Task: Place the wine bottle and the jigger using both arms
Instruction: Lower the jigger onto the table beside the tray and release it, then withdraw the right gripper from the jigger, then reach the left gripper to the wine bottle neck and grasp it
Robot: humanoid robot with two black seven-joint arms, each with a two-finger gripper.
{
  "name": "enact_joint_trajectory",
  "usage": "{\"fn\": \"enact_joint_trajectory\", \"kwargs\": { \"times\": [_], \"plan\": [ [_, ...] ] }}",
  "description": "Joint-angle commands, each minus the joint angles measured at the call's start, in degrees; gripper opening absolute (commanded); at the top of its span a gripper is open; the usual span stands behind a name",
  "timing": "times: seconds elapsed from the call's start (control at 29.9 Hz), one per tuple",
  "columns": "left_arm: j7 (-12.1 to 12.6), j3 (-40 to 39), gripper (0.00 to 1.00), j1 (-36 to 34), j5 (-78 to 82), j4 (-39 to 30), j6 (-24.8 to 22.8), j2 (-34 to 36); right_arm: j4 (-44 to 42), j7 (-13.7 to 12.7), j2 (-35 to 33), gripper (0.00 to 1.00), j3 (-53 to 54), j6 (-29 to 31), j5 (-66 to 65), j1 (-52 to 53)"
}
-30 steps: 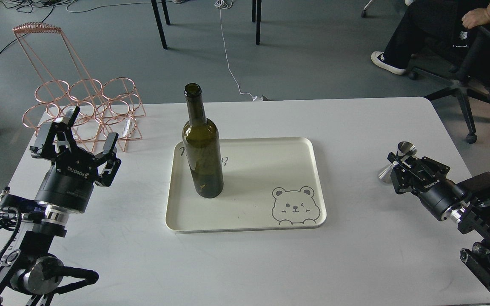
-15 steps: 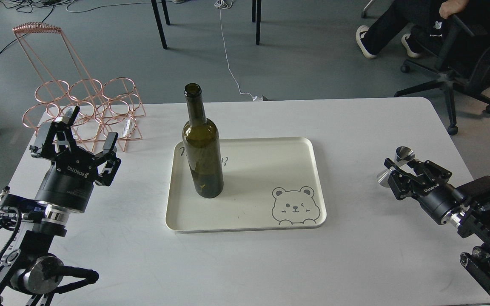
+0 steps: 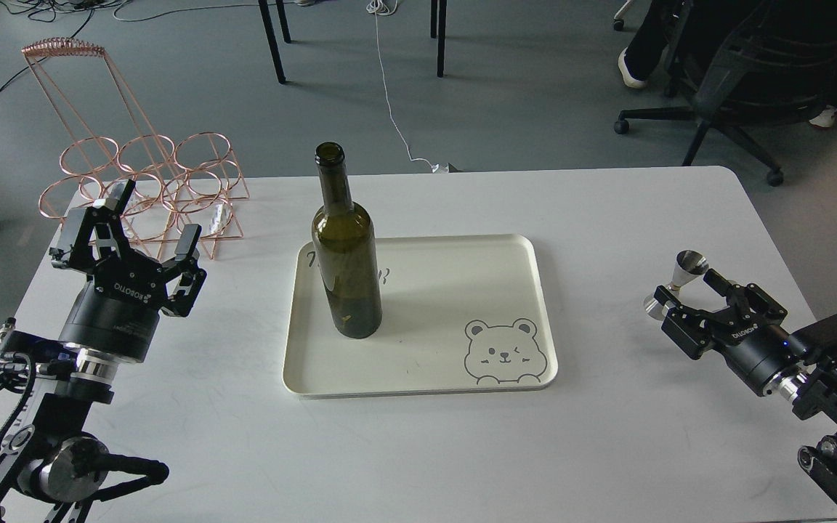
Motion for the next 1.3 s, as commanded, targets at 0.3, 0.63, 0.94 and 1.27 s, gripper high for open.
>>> {"fn": "enact_joint_trajectory", "kwargs": {
  "times": [0.3,0.63,0.94,1.27],
  "plan": [
    [-0.3,-0.1,0.98,0.0,0.0,0.0,0.0,0.0,7.8,0.0,-6.9,0.94,1.7,-0.2,0.2,-7.8],
    [-2.3,0.4,0.98,0.0,0.1,0.0,-0.1,0.2,30.1,0.0,-12.9,0.94,1.2,4.4,24.2,-18.2],
    [-5.1,0.2,0.98,0.1,2.8,-2.6,0.0,3.9,39.8,0.0,-10.8,0.95,1.2,21.3,60.6,-12.9],
    [-7.6,0.4,0.98,0.4,27.0,-9.1,0.0,9.7,30.3,0.0,0.2,0.97,0.7,32.2,89.7,-3.1]
  ]
}}
